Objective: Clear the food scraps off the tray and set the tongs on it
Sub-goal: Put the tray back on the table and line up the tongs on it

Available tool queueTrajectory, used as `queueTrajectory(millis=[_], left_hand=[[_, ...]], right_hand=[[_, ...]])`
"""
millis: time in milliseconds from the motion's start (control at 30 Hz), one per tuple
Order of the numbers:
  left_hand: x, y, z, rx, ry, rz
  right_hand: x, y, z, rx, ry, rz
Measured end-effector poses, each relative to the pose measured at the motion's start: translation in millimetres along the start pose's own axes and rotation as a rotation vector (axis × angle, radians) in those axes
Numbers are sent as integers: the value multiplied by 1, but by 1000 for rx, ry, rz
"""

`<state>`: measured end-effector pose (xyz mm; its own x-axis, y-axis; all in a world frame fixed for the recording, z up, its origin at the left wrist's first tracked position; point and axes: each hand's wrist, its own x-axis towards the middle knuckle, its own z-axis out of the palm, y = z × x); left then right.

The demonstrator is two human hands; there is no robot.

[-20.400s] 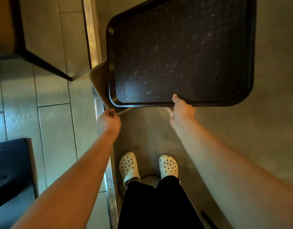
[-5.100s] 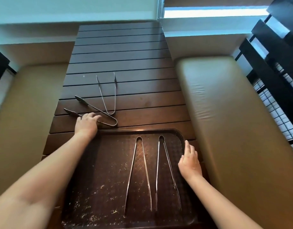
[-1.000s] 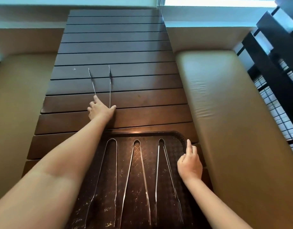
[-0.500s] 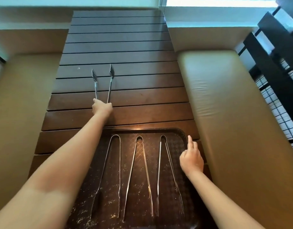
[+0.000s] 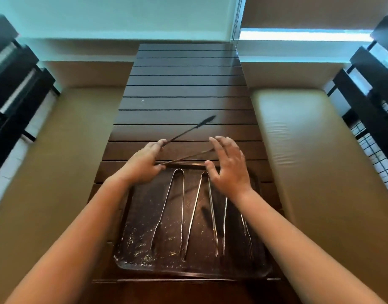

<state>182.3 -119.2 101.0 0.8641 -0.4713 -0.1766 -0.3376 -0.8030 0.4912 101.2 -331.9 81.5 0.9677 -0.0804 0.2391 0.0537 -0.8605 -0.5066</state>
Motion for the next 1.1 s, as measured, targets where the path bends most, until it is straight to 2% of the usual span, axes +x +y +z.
queueTrajectory(millis=[100, 233, 367, 433, 500, 600, 633, 700, 767, 800, 900, 1000, 1100], left_hand=[[-30, 4, -9, 159, -78, 110], [-55, 9, -8, 235, -141, 182], [-67, 8, -8, 238, -198, 219], [-73, 4, -14, 169, -187, 220], [-74, -2, -22, 37, -56, 172], [-72, -8, -22, -180, 332, -66], [-71, -6, -19, -259, 385, -151], [-73, 2, -5, -337, 268, -270], [-80, 12, 17, -302, 64, -282], [-84, 17, 28, -282, 32, -267], [-94, 21, 49, -279, 181, -284], [-105, 15, 56, -274, 321, -369], [-112, 1, 60, -191, 386, -418]], right_hand=[[3, -18, -5, -150, -159, -69], [-1, -20, -2, -364, -361, -1], [-10, -21, 2, -397, -361, -22], [-14, -24, -1, -387, -343, -53], [-16, -31, -2, -355, -333, -17], [-22, -43, 1, -170, -263, 115], [-25, -47, 3, -64, -238, 171], [-29, -55, 10, 114, -216, 266], [-33, -64, 18, 276, -220, 359], [-36, -67, 21, 364, -216, 405], [-44, -74, 33, 458, -212, 473], [-51, -76, 42, 464, -270, 458], [-56, -76, 49, 411, -366, 392]])
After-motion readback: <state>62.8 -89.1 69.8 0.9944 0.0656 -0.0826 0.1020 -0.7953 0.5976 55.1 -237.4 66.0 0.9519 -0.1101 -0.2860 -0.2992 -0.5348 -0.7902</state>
